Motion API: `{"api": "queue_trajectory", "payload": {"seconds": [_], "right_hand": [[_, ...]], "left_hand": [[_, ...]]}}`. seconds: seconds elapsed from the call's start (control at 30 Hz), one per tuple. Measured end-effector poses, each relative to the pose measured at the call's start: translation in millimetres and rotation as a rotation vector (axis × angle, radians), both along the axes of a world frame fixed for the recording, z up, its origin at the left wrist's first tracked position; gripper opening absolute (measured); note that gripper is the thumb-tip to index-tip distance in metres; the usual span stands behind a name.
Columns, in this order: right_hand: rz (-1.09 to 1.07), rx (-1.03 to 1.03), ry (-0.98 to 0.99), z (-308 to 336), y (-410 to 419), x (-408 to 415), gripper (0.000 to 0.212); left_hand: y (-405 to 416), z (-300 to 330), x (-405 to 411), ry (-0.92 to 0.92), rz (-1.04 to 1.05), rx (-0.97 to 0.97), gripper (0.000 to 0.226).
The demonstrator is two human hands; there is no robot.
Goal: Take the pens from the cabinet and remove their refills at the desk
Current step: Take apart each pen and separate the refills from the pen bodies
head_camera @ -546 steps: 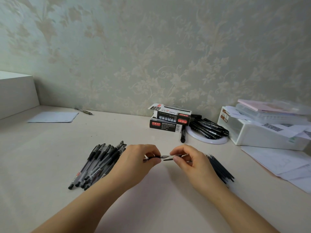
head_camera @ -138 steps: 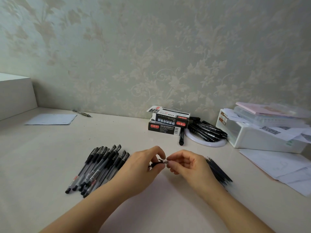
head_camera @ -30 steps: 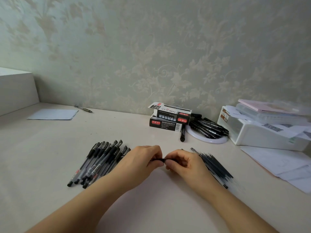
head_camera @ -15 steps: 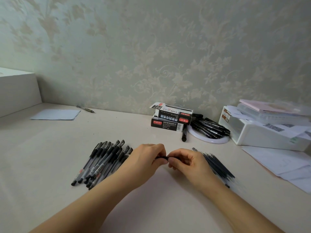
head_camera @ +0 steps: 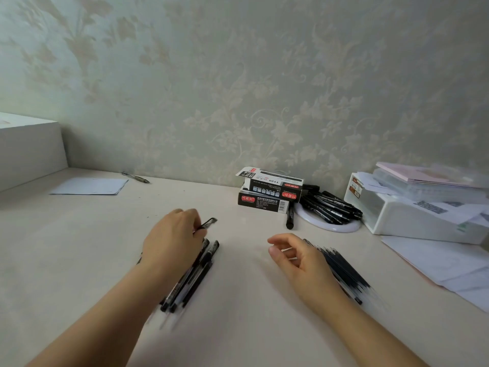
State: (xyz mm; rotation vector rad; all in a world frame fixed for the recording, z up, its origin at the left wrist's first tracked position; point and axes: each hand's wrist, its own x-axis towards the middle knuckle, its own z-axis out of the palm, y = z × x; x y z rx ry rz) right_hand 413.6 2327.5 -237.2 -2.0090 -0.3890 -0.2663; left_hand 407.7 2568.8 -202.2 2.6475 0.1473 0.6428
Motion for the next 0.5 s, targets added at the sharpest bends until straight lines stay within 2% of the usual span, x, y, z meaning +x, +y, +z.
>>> {"api": "queue_trajectory", "payload": {"seconds": [0.1, 0.27, 0.5], "right_hand": [[0.004, -0.031, -0.019, -0.3, 0.9, 0.2, 0.011], [0.004, -0.076, -0.040, -0.3, 1.5, -1.9, 0.010], [-0.033, -0.144, -0.150, 0.1, 3.1, -2.0, 0.010]], "left_hand": [[7.4, -3.8, 1.3, 0.079, 0.064, 0.017, 0.006], [2.2, -7.2, -0.8, 0.144, 0.050, 0.046, 0.005], [-1.1, -4.5, -3.8, 0.166, 0.056, 0.056, 0.016]]}}
